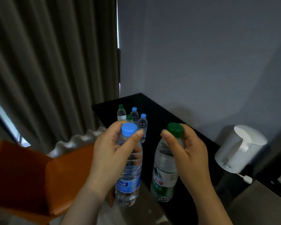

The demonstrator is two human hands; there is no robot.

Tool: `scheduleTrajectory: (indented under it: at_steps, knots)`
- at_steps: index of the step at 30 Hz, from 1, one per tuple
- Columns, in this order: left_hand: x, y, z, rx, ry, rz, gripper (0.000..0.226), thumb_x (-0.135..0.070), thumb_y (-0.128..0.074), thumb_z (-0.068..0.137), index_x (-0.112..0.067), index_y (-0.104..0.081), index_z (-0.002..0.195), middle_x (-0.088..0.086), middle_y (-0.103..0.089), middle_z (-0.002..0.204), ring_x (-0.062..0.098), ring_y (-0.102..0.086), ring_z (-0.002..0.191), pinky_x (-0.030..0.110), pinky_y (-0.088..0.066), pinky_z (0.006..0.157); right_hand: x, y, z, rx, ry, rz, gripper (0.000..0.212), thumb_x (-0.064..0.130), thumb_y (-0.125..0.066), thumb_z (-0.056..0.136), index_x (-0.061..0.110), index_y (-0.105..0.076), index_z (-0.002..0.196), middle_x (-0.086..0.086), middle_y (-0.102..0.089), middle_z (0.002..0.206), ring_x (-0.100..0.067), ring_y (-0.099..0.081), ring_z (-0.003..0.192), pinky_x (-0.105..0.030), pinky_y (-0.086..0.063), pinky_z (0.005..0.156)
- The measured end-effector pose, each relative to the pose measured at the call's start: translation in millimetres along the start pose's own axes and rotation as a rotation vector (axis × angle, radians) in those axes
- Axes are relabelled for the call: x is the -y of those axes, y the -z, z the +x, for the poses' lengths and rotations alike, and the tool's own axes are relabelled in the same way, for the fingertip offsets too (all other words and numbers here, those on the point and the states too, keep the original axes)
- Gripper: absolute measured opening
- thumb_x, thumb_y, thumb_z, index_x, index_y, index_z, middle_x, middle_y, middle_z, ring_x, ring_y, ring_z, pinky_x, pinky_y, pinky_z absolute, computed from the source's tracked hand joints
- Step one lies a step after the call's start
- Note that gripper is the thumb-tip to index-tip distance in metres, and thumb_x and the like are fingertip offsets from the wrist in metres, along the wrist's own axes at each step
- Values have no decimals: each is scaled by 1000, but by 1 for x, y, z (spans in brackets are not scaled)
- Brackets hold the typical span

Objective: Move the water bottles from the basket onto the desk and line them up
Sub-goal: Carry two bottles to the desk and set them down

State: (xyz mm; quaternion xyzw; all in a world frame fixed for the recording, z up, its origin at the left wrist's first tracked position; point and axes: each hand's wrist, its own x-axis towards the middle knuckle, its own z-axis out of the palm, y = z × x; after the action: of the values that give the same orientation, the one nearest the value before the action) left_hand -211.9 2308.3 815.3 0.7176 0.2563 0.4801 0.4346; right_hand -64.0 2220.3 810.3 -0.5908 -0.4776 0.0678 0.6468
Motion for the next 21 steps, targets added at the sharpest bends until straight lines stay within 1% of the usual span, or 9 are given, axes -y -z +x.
scheduleTrajectory:
  at_steps: [3, 5, 7, 10, 13, 15, 17, 19, 21]
  knots:
    - [29, 5, 36, 70, 18, -18, 13, -36, -66, 86, -23, -62, 85, 3, -66, 73, 14, -65, 66, 24, -55, 59, -22, -16, 24, -11, -51, -59, 9, 39, -64, 84, 31, -63, 87, 15, -68, 81, 3, -64, 72, -2, -42, 59]
    - [49, 7, 55, 138, 50, -32, 13, -38, -64, 87, -26, -61, 89, 3, -66, 76, 17, -65, 67, 32, -56, 62, -37, -27, 36, -21, -87, -84, 10, 41, -64, 83, 32, -63, 88, 13, -68, 82, 2, -64, 73, -3, -44, 59]
    - [71, 7, 71, 177, 76, -28, 14, -43, -62, 87, -30, -61, 91, 2, -65, 81, 21, -64, 69, 36, -55, 63, -53, -37, 46, -38, -126, -87, 12, 42, -65, 82, 32, -65, 88, 11, -69, 84, 1, -65, 75, -5, -46, 61]
    - [108, 1, 87, 200, 118, 25, 21, -52, -58, 82, -34, -60, 94, -2, -65, 85, 15, -64, 74, 31, -54, 68, -79, -45, 57, -37, -208, -84, 18, 46, -66, 79, 32, -66, 89, 7, -71, 86, -5, -68, 80, -14, -54, 67]
    - [138, -7, 103, 239, 154, 69, 22, -51, -58, 80, -34, -60, 95, -10, -64, 87, 4, -63, 80, 18, -52, 69, -106, -46, 71, -21, -284, -118, 21, 49, -67, 77, 32, -67, 89, 4, -72, 87, -10, -69, 80, -26, -58, 71]
    - [158, -16, 115, 259, 184, 73, 21, -45, -59, 80, -32, -61, 96, -9, -65, 87, 3, -62, 84, 15, -50, 70, -125, -47, 81, 4, -329, -138, 21, 50, -67, 76, 34, -67, 88, 5, -72, 87, -8, -69, 79, -22, -57, 69]
    - [179, -24, 124, 259, 184, 109, 19, -39, -62, 81, -31, -61, 99, -12, -65, 89, 0, -61, 89, 9, -47, 72, -147, -46, 90, 40, -378, -127, 16, 45, -70, 77, 34, -67, 88, 6, -72, 86, -5, -69, 79, -17, -55, 67]
    - [199, -34, 132, 266, 191, 180, 26, -37, -64, 83, -32, -61, 108, -17, -64, 98, -5, -59, 96, 5, -44, 76, -170, -42, 99, 96, -432, -116, 10, 35, -73, 79, 35, -68, 87, 9, -72, 84, -3, -69, 78, -12, -52, 66]
    - [216, -43, 140, 290, 223, 224, 31, -37, -63, 85, -33, -59, 115, -20, -63, 103, -9, -56, 100, 5, -44, 78, -191, -38, 108, 151, -477, -133, 11, 29, -73, 80, 35, -68, 87, 13, -71, 83, 0, -67, 78, -9, -49, 64]
